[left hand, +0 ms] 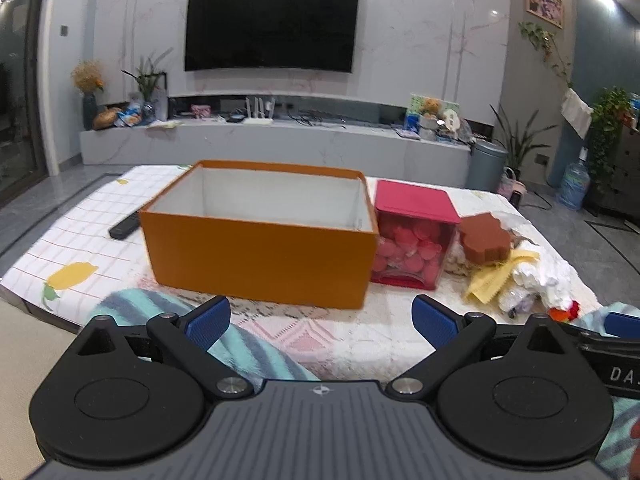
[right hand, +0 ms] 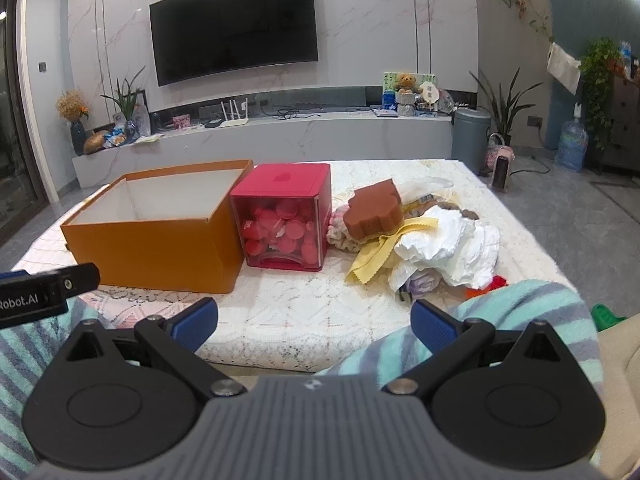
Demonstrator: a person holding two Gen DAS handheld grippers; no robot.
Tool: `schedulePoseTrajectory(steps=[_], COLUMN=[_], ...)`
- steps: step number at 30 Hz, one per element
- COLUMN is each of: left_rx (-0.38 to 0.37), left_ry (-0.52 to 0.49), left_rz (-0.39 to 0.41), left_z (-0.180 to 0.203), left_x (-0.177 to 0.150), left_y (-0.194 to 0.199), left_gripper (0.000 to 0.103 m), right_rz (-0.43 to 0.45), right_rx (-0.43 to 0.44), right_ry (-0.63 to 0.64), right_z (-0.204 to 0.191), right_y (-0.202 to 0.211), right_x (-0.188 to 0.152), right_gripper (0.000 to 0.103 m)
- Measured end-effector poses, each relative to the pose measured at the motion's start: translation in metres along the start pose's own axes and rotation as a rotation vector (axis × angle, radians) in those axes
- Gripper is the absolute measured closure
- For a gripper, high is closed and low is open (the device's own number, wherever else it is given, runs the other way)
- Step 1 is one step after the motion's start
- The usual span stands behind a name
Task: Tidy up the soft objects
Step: 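Reach the left tool to the brown bear sponge while the right tool reaches the yellow cloth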
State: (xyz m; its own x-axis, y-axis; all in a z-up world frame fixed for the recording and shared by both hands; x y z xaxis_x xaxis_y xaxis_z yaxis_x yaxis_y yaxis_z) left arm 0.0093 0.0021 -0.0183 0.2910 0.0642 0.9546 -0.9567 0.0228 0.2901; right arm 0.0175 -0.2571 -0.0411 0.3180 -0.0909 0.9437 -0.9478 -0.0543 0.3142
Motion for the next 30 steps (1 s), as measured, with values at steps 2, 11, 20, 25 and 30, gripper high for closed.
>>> schedulePoseTrajectory(steps=[2, 11, 20, 25, 30], left_rx=[-0.021, -0.238, -0.391, -0.431, -0.460], left_ry=[0.010, 0.041, -0.084, -0.103, -0.081], left_rz=[-0.007, -0.076, -0.167, -0.185, -0.191], left_z=[0.001, 0.019, 0.067, 0.090, 0.118], left_x=[0.000, -0.004, -0.013, -0.002, 0.017], left_y=[0.000, -0.015, -0.057, -0.085, -0.115], left_gripper=[0.000, 0.023, 0.049, 0.048, 0.027], right_rz=[0.003, -0.058, -0.162, -0.184, -0.223], right_rx=[0.026, 0.015, 0.023, -0.003, -0.061], right_ry=[-0.024, -0.009, -0.021, 0.015, -0.003], right_z=[0.005, 0.032, 0.068, 0.084, 0.112], right_y=[0.000, -0.018, -0.056, -0.083, -0.117], right_x=[-0.003, -0.007, -0.002, 0.009, 0.019], right_gripper=[0.003, 0.010, 0.036, 0.045, 0.045])
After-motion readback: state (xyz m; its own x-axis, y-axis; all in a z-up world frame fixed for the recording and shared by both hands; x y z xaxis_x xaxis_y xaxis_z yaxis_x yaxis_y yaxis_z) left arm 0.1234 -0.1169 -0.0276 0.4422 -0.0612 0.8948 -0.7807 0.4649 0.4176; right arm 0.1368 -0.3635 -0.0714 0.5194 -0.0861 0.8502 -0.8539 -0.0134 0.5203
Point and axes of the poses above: each gripper's, at about its wrist camera, not at the fingertips, and y roughly against the way its jaws point, z to its right, x to its top, the point moved 1 cm from there along -y, roughly the way its jaws point, and after that the axes turned 15 degrees about z, right-handed, at the moved point
